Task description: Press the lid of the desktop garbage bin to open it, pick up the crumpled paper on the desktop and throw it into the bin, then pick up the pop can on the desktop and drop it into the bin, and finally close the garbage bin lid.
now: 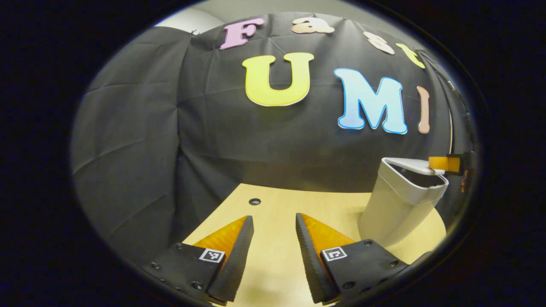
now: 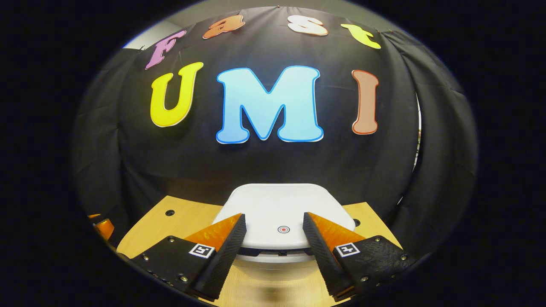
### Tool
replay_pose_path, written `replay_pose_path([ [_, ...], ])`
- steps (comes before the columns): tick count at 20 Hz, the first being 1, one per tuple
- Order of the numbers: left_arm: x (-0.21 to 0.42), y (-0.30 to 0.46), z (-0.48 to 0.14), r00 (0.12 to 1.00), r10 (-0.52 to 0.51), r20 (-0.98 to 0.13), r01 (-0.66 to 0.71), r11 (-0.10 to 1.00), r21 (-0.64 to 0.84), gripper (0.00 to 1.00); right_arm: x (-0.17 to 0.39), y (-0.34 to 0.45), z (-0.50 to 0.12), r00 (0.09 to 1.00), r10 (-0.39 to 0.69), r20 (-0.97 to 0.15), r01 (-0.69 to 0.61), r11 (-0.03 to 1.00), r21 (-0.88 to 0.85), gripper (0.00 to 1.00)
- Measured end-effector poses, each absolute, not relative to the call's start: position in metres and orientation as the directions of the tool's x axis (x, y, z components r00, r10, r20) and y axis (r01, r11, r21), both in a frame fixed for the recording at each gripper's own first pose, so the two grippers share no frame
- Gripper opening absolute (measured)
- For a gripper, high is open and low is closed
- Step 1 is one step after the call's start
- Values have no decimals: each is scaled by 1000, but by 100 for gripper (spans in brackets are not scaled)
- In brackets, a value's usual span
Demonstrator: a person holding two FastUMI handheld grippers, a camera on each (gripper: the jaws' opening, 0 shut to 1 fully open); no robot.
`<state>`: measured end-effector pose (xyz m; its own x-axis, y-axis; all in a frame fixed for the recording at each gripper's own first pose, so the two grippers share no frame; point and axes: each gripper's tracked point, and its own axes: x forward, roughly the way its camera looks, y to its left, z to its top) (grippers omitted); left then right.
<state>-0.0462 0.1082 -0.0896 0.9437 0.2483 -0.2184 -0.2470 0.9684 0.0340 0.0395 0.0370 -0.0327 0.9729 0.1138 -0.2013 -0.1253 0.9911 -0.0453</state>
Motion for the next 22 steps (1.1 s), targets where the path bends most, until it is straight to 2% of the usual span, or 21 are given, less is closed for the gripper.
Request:
replay_pose_path([
  [5, -49, 111, -91, 941, 256, -221, -256, 966, 30, 68, 37, 38, -50, 965, 108, -238, -126, 990, -59, 88],
  [22, -51, 110, -95, 939, 252, -233, -250, 968, 35, 68, 34, 38, -57, 980, 102, -174, -114, 992, -62, 88],
])
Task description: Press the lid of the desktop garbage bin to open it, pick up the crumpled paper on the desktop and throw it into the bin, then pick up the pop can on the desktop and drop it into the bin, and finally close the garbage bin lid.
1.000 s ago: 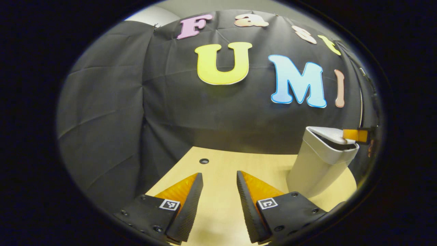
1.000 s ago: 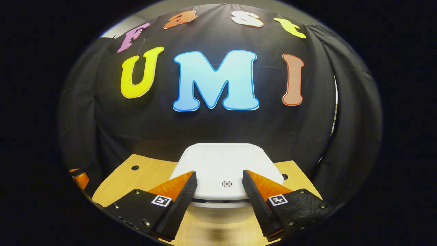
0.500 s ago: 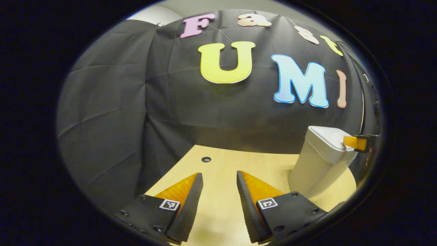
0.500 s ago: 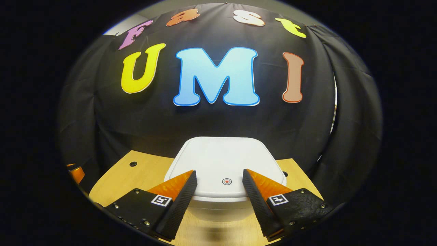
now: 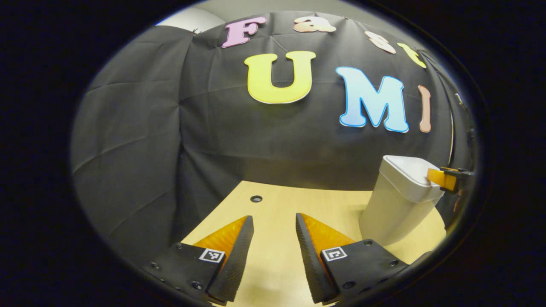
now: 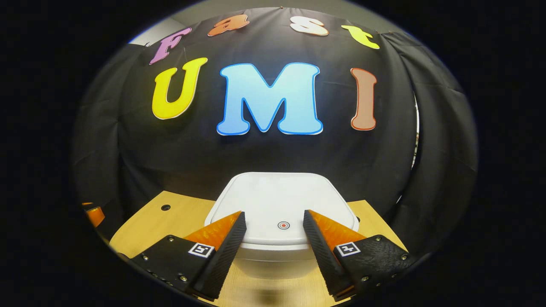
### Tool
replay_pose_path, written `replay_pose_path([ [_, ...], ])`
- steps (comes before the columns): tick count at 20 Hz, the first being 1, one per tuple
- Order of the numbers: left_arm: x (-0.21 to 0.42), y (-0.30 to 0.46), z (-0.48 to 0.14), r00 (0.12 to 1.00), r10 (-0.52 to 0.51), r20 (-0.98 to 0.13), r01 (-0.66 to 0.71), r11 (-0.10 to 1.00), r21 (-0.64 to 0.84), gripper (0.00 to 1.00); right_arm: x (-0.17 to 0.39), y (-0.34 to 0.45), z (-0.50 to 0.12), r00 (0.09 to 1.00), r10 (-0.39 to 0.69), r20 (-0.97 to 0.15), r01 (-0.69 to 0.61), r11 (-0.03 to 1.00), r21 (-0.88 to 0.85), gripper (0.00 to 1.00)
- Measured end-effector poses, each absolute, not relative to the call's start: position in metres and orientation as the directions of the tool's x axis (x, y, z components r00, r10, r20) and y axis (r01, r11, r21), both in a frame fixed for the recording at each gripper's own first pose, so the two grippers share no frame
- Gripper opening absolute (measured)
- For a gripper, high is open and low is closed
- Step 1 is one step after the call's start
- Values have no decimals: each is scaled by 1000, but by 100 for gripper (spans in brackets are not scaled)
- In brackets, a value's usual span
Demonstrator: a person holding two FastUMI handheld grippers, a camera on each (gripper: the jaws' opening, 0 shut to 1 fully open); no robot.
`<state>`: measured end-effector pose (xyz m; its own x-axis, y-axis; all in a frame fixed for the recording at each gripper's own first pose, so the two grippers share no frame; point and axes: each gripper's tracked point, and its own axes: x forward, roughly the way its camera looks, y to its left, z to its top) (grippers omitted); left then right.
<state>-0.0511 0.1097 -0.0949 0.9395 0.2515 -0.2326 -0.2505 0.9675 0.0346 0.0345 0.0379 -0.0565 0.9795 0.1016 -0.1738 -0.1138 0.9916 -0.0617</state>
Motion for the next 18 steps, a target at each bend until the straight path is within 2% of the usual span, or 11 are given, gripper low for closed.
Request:
replay_pose_path([
  [18, -46, 96, -73, 961, 211, -176, -209, 977, 34, 67, 33, 38, -50, 979, 129, -160, -139, 989, -49, 88],
])
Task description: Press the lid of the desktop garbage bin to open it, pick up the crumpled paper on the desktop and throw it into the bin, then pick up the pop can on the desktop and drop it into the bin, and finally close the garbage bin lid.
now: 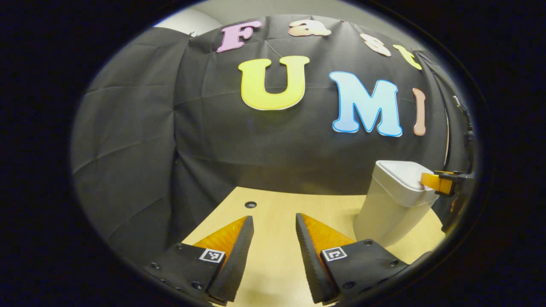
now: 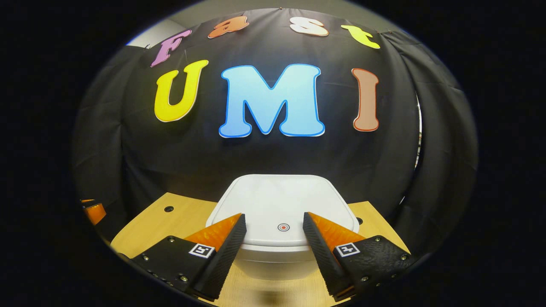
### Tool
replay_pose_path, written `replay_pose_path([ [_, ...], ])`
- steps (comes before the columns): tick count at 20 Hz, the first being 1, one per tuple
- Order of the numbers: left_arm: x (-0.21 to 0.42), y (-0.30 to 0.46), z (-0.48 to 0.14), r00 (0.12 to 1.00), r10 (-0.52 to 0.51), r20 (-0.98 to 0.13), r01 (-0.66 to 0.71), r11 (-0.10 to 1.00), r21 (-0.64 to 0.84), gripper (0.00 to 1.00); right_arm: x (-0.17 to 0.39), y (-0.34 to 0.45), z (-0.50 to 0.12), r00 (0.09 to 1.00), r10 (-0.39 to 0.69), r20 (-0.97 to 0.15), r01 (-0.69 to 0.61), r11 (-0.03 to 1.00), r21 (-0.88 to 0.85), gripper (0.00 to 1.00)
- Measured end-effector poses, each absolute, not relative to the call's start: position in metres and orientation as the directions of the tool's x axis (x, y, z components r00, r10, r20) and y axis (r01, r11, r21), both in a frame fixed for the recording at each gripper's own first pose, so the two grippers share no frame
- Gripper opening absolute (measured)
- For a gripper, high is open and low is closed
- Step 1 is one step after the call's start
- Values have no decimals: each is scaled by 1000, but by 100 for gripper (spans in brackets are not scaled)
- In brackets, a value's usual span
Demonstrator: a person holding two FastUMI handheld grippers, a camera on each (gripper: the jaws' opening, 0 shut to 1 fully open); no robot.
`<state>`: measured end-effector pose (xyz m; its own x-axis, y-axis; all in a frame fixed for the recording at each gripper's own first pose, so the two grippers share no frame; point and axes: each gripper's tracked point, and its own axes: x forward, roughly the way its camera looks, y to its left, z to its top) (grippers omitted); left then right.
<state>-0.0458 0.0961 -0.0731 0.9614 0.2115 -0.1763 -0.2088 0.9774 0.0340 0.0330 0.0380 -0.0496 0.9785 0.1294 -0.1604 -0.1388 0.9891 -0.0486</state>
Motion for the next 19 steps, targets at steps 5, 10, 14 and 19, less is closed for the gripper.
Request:
replay_pose_path([
  [5, -36, 87, -49, 976, 175, -133, -171, 984, 44, 68, 20, 44, -20, 988, 134, -82, -140, 988, -62, 88],
  [10, -28, 69, -17, 989, 126, -72, -121, 990, 70, 68, -4, 55, 16, 989, 149, 19, -148, 987, -62, 88],
  [14, -23, 49, 6, 996, 81, -23, -79, 993, 92, 68, -27, 59, 36, 985, 151, 86, -145, 987, -76, 87],
  [19, -17, 20, 27, 1000, 5, 22, -8, 994, 106, 68, -48, 57, 45, 983, 131, 129, -120, 989, -91, 88],
])
